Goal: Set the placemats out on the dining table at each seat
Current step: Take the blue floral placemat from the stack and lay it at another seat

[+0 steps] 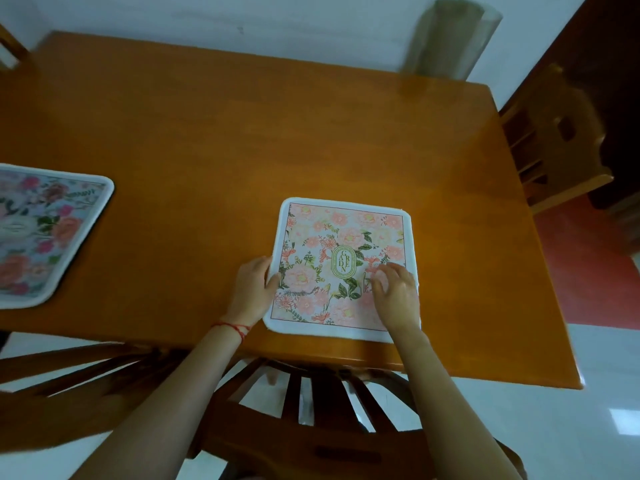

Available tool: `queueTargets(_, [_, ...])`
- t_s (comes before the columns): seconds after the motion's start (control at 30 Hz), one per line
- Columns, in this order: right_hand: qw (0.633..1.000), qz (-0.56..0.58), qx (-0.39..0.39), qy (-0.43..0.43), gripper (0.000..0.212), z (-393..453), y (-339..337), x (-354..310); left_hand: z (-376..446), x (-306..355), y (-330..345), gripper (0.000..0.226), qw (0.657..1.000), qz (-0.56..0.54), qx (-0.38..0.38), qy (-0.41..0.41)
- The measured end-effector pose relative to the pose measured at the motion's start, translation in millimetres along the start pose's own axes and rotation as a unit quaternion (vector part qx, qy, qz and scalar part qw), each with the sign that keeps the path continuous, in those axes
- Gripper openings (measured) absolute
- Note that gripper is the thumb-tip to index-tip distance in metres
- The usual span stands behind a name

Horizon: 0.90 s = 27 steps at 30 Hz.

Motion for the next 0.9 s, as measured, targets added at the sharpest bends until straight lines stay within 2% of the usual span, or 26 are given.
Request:
queueTargets(0.17, [0.992,-0.047,-0.044,-0.112,0.035,-14,12,-38,-27,0,-19,0.050,0.990,0.140,0.003,-0.007])
queueTargets(0.37, [0.964,-0.072,-0.056,-0.251,0.035,-41,19,-83,-69,3,-49,0.050,0.975,0.215,0.048,-0.039])
queueTargets(0.5, [0.940,-0.068,-0.072,-0.325,0.037,-67,23,-112,-108,0,-70,0.050,0.964,0.233,0.100,-0.084])
queueTargets(0.67, [0.913,-0.065,-0.098,-0.390,0.040,-109,33,-142,-161,-13,-86,0.052,0.944,0.261,0.129,-0.152])
queueTargets(0.77, [0.893,-0.068,-0.118,-0.429,0.038,-138,42,-157,-197,-17,-99,0.053,0.930,0.270,0.182,-0.171])
queueTargets(0.9, [0.868,-0.075,-0.141,-0.470,0.041,-178,57,-178,-242,-27,-115,0.046,0.913,0.265,0.224,-0.213])
Point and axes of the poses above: each hand's wrist, its own z-axis towards the middle knuckle, its own y-axis out of the palm, x = y × z, the point moved 6 cm from there along z, towards the middle knuckle, and after that the axes turned 14 degrees about y, right-handed, at the moved point
